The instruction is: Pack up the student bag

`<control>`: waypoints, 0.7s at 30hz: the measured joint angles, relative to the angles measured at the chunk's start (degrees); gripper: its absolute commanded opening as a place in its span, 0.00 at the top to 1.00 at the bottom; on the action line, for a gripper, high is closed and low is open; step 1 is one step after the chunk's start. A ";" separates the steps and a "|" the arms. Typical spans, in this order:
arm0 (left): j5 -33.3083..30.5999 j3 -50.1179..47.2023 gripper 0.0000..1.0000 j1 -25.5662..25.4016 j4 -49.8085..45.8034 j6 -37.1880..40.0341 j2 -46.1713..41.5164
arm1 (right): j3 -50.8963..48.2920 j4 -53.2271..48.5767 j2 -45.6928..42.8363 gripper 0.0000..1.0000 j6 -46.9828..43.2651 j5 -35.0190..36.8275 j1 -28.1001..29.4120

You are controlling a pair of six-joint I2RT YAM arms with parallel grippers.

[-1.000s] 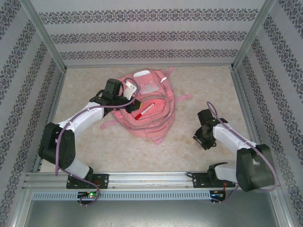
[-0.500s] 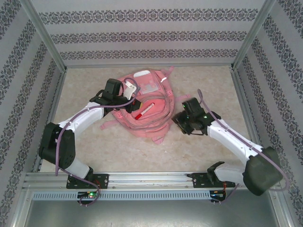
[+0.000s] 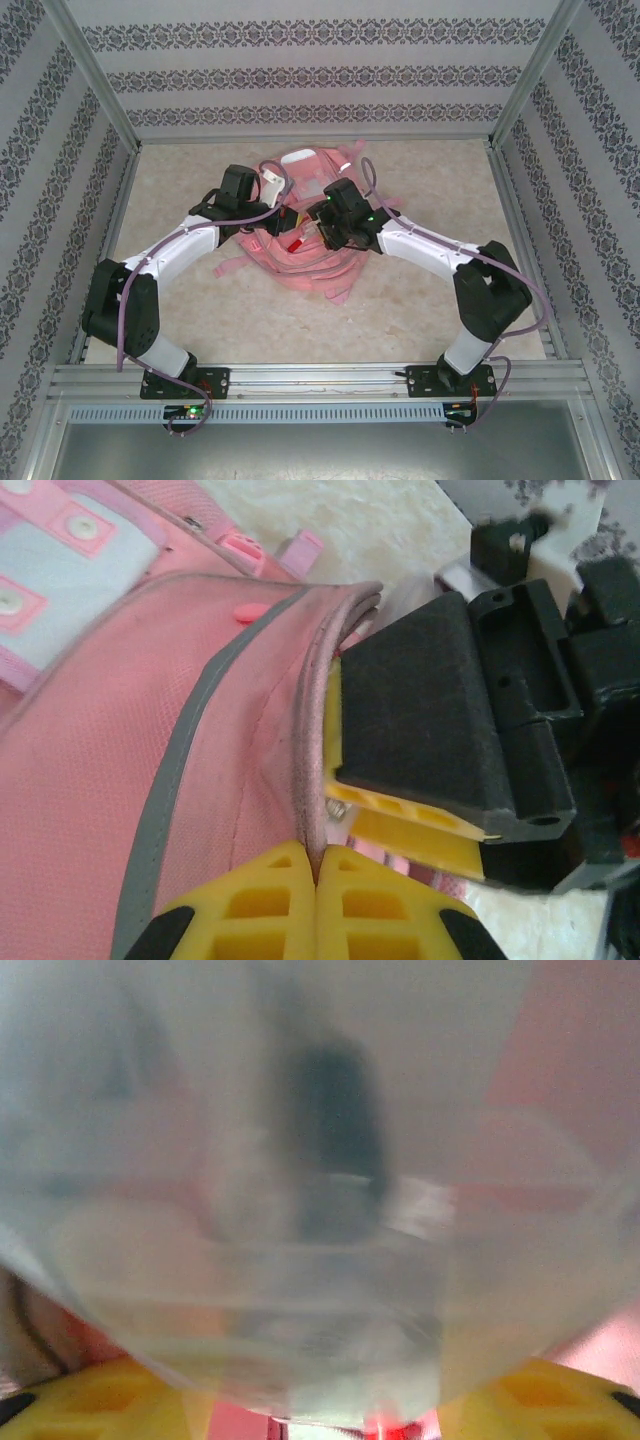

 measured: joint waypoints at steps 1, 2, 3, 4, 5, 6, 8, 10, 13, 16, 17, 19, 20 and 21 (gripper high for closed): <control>-0.17 0.02 1.00 0.35 0.17 -0.28 0.02 | 0.26 0.00 0.37 0.27 0.48 0.37 0.26; -0.13 0.02 1.00 0.55 0.35 -0.52 0.02 | 0.46 -0.13 0.46 0.27 0.74 0.68 0.46; -0.07 0.02 1.00 0.72 0.57 -0.81 0.02 | 0.52 -0.20 0.46 0.27 1.07 1.01 0.55; 0.11 0.02 1.00 0.79 0.87 -1.09 0.02 | 0.57 -0.33 0.42 0.26 1.31 1.27 0.55; 0.20 0.02 1.00 0.85 1.31 -1.49 0.07 | 0.57 -0.39 0.31 0.27 1.29 1.53 0.52; 0.33 0.02 1.00 0.85 1.64 -1.68 0.13 | 0.55 -0.46 0.11 0.27 1.27 1.70 0.52; 0.92 0.02 1.00 0.87 2.10 -1.90 0.31 | -0.33 -0.61 -0.98 0.31 0.72 1.88 0.50; 1.62 0.02 1.00 0.87 2.27 -1.90 0.50 | -2.27 -0.76 -2.91 0.38 -0.74 1.40 0.17; 2.29 0.02 1.00 0.87 2.47 -1.86 0.94 | -5.46 -0.79 -5.55 0.58 -3.58 0.44 -0.31; 2.91 0.02 1.00 0.87 2.56 -1.66 1.29 | -7.98 -0.39 -6.47 0.64 -6.29 -0.90 -0.63; 2.95 0.02 1.00 0.87 2.56 -1.62 1.31 | -8.24 -0.20 -6.29 0.66 -7.37 -1.46 -0.63; 3.10 0.02 1.00 0.87 2.56 -1.62 1.31 | -8.13 0.59 -5.66 0.68 -9.20 -2.80 -0.61; 3.13 0.02 1.00 0.87 2.56 -1.62 1.31 | -7.50 0.98 -4.90 0.69 -10.27 -3.61 -0.59; 3.19 0.02 1.00 0.90 2.56 -1.62 1.33 | -6.75 1.38 -4.04 0.70 -10.80 -4.17 -0.48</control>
